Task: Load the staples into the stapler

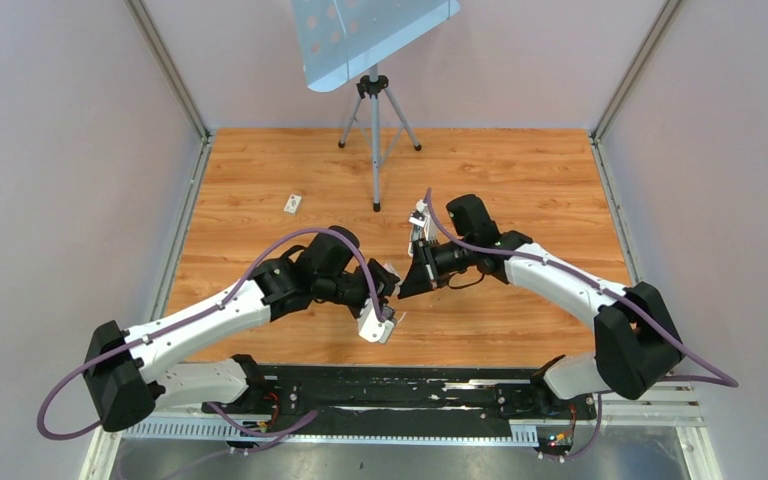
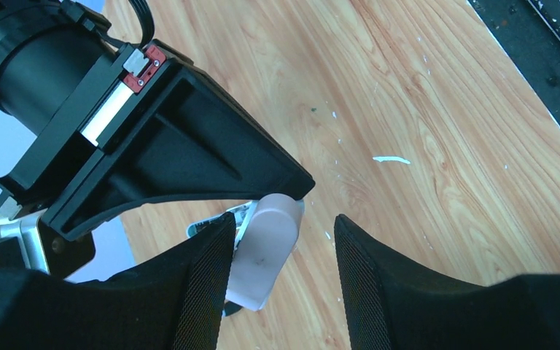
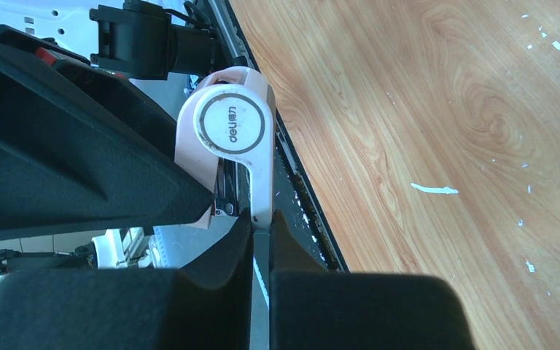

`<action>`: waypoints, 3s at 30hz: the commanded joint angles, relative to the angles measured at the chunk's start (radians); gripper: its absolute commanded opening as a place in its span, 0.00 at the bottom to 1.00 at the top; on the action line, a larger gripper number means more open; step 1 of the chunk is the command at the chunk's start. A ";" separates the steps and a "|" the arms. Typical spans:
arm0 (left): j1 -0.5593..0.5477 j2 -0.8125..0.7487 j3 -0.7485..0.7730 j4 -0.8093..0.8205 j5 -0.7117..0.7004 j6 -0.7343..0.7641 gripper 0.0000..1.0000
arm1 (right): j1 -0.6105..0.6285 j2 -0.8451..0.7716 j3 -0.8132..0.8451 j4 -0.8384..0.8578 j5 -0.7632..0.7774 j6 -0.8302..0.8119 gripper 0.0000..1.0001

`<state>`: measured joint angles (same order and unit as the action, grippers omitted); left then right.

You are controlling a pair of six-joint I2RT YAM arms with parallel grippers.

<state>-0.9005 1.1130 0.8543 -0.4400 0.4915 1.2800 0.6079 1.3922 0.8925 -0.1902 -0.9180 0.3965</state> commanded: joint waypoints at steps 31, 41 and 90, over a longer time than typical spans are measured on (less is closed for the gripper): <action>0.109 -0.148 -0.061 0.200 0.109 -0.406 0.00 | -0.023 0.110 -0.053 0.039 0.032 -0.095 0.09; 0.152 -0.201 -0.151 0.364 0.027 -0.616 0.00 | -0.035 0.117 -0.070 0.102 0.027 -0.076 0.16; 0.163 -0.220 -0.061 0.188 0.021 -1.059 0.00 | 0.215 -0.195 0.012 0.193 0.111 -0.947 0.51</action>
<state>-0.7418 0.9134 0.7963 -0.2821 0.4950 0.2302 0.8040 1.1763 0.8608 0.0422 -0.8028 -0.5087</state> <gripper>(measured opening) 0.259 0.549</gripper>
